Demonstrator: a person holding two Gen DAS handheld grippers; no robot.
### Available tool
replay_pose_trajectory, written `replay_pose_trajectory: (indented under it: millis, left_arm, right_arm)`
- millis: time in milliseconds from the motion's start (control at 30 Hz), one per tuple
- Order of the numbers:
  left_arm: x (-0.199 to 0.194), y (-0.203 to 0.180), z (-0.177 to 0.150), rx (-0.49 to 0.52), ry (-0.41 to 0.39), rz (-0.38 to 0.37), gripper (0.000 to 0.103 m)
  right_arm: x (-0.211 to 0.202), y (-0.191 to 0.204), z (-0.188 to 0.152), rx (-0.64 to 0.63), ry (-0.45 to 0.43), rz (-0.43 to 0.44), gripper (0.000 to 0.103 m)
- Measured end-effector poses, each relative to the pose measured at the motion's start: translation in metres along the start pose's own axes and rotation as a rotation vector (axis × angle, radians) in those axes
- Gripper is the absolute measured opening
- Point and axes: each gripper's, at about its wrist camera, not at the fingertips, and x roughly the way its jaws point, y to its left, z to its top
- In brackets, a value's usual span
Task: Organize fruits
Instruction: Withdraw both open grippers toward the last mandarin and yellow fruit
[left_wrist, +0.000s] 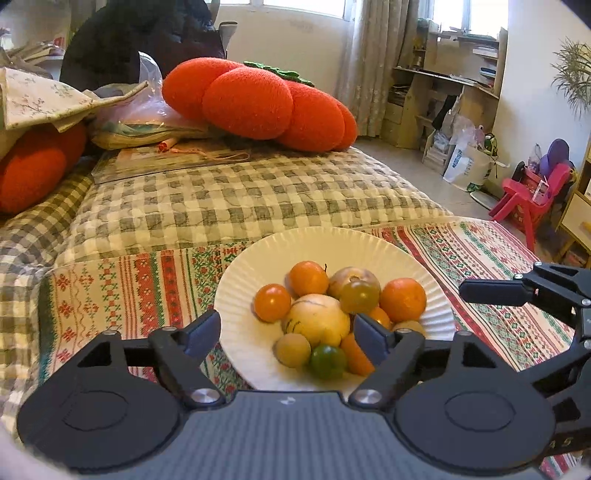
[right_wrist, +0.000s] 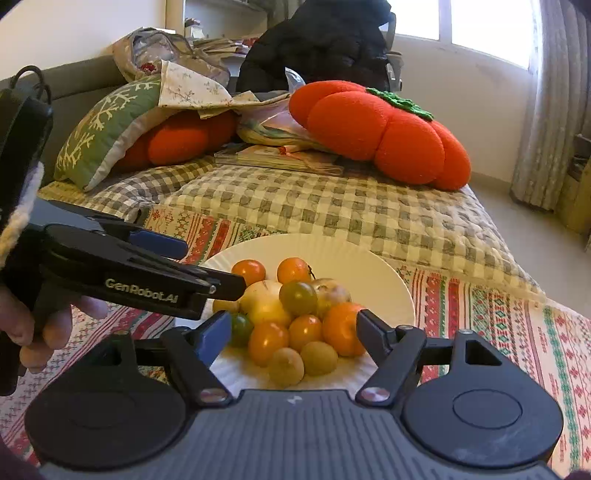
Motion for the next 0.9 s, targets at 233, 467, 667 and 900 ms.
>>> replay_pose_trajectory:
  millis: [233,467,667,900]
  left_arm:
    - [-0.022,-0.004,-0.009,-0.029,0.005,0.009,0.079]
    - [-0.037,-0.008,-0.022,-0.068,0.021,0.024,0.085]
    - [-0.047,-0.011,-0.034,-0.081,0.036,0.060,0.091]
    - [-0.053,-0.010,-0.046,-0.111,0.059,0.091,0.093]
  right_arm:
    - [-0.017,0.002,-0.005,0.026,0.011,-0.002,0.083]
    - [-0.027,0.004,-0.014,0.046,0.046,0.001,0.089]
    - [-0.031,0.006,-0.022,0.079,0.079,-0.012,0.094]
    - [-0.032,0.004,-0.036,0.133,0.118,-0.026,0.097]
